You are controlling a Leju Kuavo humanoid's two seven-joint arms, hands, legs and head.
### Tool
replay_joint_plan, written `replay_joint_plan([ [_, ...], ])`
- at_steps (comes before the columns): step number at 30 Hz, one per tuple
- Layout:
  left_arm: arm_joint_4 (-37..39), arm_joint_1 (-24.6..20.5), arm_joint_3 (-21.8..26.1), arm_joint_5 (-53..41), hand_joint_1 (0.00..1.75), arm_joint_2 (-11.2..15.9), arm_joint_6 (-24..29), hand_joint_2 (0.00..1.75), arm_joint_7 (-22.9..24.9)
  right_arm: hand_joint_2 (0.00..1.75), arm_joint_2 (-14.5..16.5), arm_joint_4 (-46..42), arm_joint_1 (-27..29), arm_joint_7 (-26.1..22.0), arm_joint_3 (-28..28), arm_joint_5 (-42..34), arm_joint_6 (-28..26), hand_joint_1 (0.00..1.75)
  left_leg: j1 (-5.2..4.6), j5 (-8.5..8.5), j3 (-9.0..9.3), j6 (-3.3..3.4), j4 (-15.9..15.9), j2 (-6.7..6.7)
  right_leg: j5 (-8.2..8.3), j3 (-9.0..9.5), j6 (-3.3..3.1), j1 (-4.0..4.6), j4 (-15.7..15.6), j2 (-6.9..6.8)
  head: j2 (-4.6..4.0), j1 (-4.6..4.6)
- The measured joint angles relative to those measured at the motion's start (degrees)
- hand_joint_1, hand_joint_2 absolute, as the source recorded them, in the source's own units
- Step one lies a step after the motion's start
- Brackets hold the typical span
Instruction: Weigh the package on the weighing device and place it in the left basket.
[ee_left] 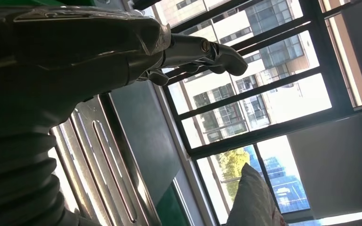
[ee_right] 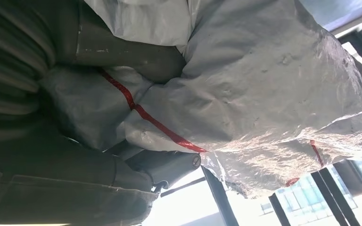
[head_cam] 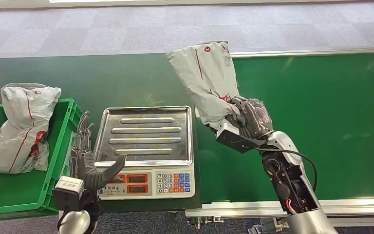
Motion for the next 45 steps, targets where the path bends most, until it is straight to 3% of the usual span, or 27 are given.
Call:
replay_joint_plan([
  [5, 0.8, -2.0, -0.1, 0.2, 0.0, -0.4, -0.4, 1.75, 0.0, 1.75, 3.6, 10.3, -9.1, -0.7, 0.5, 0.9, 2.5, 1.75, 0.05, 0.02, 0.02, -0.03, 0.0, 0.02, 0.0, -0.03, -0.01, 0.05, 0.0, 0.04, 0.0, -0.01],
  [10, 1.5, -3.2, -0.1, 0.5, 0.0, -0.6, -0.2, 1.75, 0.1, 1.75, 7.7, 17.8, -14.0, -1.1, 2.2, 1.0, 2.6, 1.75, 0.11, 0.03, 0.01, -0.05, 0.0, 0.01, 0.0, -0.04, -0.02, 0.11, 0.0, 0.02, 0.0, -0.01],
  [18, 1.9, -3.7, -0.1, 0.6, 0.0, -0.6, -0.1, 1.75, 0.2, 1.75, 9.8, 22.2, -15.9, -2.0, 3.5, 0.9, 2.8, 1.75, 0.09, 0.03, -0.02, -0.04, 0.0, 0.0, 0.0, -0.03, -0.02, 0.07, 0.0, 0.03, 0.0, 0.01],
  [28, 2.6, -5.6, -0.2, 1.1, 0.0, -0.9, -0.3, 1.75, 0.8, 1.75, 16.8, 29.8, -16.0, -5.3, 10.6, 1.2, 5.7, 1.75, 0.2, 0.05, 0.0, -0.08, 0.0, 0.01, -0.01, -0.06, -0.04, 0.22, 0.0, 0.05, 0.0, -0.01],
  [33, 2.8, -6.1, -0.4, 1.3, 0.0, -0.9, -0.1, 1.75, 1.3, 1.75, 18.3, 33.4, -16.0, -5.1, 13.0, -2.1, 5.5, 1.72, 0.19, 0.05, -0.02, -0.09, 0.0, 0.0, -0.01, -0.05, -0.04, 0.2, 0.0, 0.04, 0.0, 0.02],
  [37, 2.9, -6.5, -0.6, 1.5, 0.0, -0.9, 0.0, 1.75, 1.4, 1.75, 19.0, 35.4, -16.0, -6.1, 14.1, -3.5, 5.5, 0.03, 0.17, 0.05, -0.03, -0.09, 0.0, 0.01, -0.01, -0.06, -0.04, 0.18, 0.0, 0.04, 0.0, 0.01],
  [45, 3.3, -6.9, -0.7, 1.7, 0.0, -0.9, 0.5, 1.75, 1.6, 1.75, 20.4, 37.3, -15.3, -3.9, 16.0, -3.8, 4.0, 0.0, 0.19, 0.05, -0.02, -0.09, 0.0, 0.01, -0.01, -0.08, -0.04, 0.21, 0.0, 0.05, 0.0, 0.01],
])
